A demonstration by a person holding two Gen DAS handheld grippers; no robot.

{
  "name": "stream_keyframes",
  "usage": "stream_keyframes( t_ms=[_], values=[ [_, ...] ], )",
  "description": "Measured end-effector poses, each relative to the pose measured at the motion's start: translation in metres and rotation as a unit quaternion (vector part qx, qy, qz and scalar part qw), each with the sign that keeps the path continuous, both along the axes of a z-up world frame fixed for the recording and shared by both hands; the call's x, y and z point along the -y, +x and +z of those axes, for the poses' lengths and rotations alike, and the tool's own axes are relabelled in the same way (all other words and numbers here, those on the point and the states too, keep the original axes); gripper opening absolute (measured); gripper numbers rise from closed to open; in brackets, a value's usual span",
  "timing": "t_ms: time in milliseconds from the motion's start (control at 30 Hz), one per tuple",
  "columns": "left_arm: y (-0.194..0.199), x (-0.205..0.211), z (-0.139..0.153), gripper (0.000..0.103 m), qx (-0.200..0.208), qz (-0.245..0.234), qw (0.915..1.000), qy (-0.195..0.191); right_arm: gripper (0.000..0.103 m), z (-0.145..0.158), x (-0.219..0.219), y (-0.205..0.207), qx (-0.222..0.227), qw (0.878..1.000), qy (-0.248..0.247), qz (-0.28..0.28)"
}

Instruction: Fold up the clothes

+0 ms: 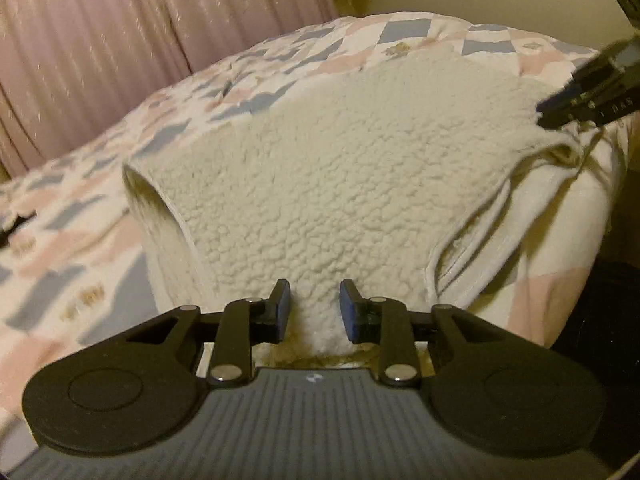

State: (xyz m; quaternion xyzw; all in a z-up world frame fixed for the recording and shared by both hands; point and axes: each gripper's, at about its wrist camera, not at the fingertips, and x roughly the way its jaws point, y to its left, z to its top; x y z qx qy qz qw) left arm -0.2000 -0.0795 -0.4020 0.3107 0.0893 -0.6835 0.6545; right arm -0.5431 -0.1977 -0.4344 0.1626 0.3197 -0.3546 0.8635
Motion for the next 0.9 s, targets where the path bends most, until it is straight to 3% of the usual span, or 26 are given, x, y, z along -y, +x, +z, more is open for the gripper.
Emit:
stream_keyframes(
  t_ms=[100, 267, 367, 500, 567, 667, 800, 900],
  values=[
    [0.014, 0.016, 0.012, 0.024, -0.020, 0.016, 0.9996, -0.015, 0.032, 0.019, 0.014, 0.000, 0.006, 1.000, 0.006, 0.008],
    [0.038, 0.042, 0.031, 0.024, -0.053, 0.041, 0.9969, -0.040, 0.034, 0.046, 0.083, 0.015, 0.046, 0.997, -0.044, -0.032],
    [0.056, 0.101, 0.033, 0.023, -0.044, 0.058, 0.9962, -0.048, 0.034, 0.044, 0.138, 0.028, 0.053, 0.995, -0.058, -0.059],
    [0.085, 0.152, -0.005, 0.017, -0.057, 0.088, 0.9943, 0.016, 0.034, 0.004, 0.199, 0.044, 0.002, 0.996, -0.018, -0.084],
    [0.100, 0.161, -0.033, 0.016, -0.075, 0.098, 0.9907, 0.057, 0.034, -0.018, 0.215, 0.042, 0.006, 0.996, 0.017, -0.089],
    [0.103, 0.156, -0.044, 0.016, -0.087, 0.095, 0.9904, 0.049, 0.034, -0.018, 0.210, 0.036, 0.021, 0.995, 0.017, -0.098],
    [0.097, 0.134, -0.024, 0.016, -0.089, 0.117, 0.9888, 0.025, 0.035, 0.007, 0.182, 0.021, 0.043, 0.990, -0.016, -0.135],
    [0.073, 0.094, 0.001, 0.016, -0.072, 0.123, 0.9898, -0.001, 0.038, 0.031, 0.129, 0.004, 0.093, 0.986, -0.040, -0.136]
  ],
)
